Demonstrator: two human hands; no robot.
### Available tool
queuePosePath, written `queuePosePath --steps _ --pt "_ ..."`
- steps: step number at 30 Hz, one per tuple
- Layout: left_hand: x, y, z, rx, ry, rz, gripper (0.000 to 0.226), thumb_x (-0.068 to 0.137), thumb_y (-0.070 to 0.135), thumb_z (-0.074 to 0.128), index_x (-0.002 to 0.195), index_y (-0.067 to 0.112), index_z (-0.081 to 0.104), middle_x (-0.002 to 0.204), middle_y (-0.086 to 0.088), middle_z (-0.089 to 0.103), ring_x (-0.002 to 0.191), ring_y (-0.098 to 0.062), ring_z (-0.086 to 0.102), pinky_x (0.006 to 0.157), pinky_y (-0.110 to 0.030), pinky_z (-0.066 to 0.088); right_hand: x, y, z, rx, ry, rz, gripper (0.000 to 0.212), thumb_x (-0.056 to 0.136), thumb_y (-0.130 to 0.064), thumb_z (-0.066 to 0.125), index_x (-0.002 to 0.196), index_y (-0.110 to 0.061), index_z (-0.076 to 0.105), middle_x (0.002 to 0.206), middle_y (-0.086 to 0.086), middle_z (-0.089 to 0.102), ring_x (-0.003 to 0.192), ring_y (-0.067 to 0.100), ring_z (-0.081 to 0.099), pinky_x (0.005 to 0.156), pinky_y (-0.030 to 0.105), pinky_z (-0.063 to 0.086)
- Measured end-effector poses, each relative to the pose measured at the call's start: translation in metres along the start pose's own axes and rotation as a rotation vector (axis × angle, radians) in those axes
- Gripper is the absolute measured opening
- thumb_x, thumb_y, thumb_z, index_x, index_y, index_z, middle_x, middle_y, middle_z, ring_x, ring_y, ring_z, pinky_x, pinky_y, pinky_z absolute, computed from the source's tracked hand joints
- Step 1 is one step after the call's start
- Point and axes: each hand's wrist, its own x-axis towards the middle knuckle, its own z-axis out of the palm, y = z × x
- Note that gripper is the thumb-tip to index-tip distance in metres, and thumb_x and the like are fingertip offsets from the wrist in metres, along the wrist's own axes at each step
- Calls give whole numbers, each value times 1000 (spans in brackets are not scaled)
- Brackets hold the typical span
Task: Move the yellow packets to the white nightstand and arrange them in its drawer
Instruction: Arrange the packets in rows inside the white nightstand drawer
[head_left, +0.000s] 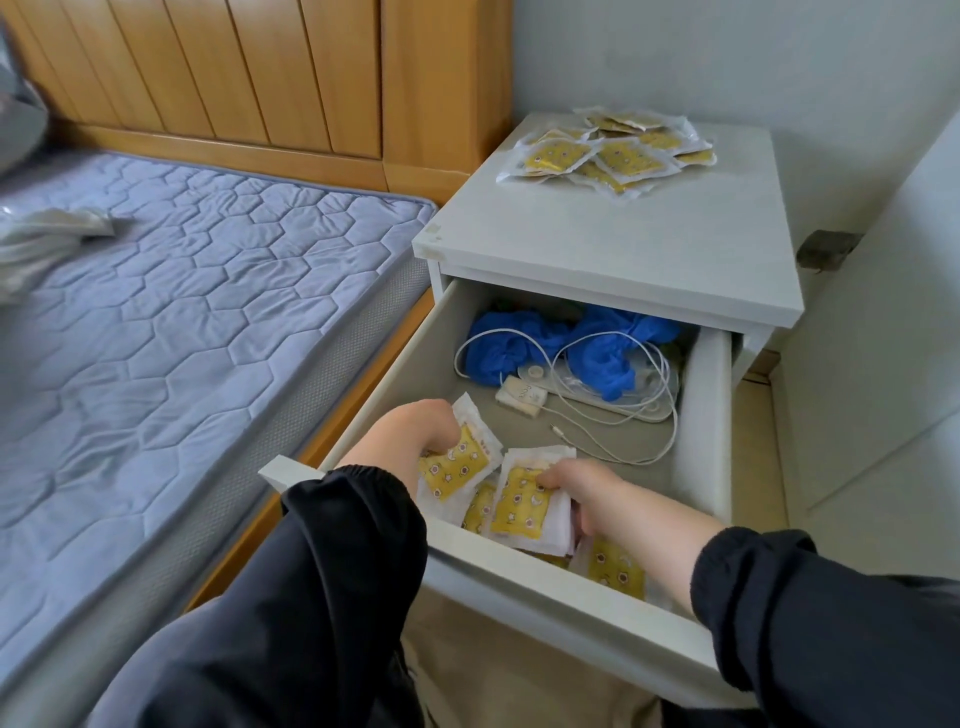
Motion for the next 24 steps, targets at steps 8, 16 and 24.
queuePosePath --steps 8,16,24 --pt "4 2 -3 45 91 -42 50 101 7 34 150 3 21 154 -14 29 138 -30 35 110 -36 35 2 7 15 -374 39 -124 13 88 -5 61 99 0 55 83 14 59 80 31 64 78 39 56" --pt "5 5 -3 -67 128 -43 51 99 5 37 148 3 23 149 -15 35 133 -29 41 104 -35 38 0 6 17 -876 35 -365 43 87 -29 66 118 -2 55 105 11 65 84 24 62 76 33 53" --pt "8 0 -5 -317 244 -16 55 98 7 41 149 8 23 144 -13 42 126 -28 47 94 -33 45 -3 -7 9 -1226 -16 -478 63 91 -50 53 135 -5 47 133 13 52 115 27 56 93 34 48"
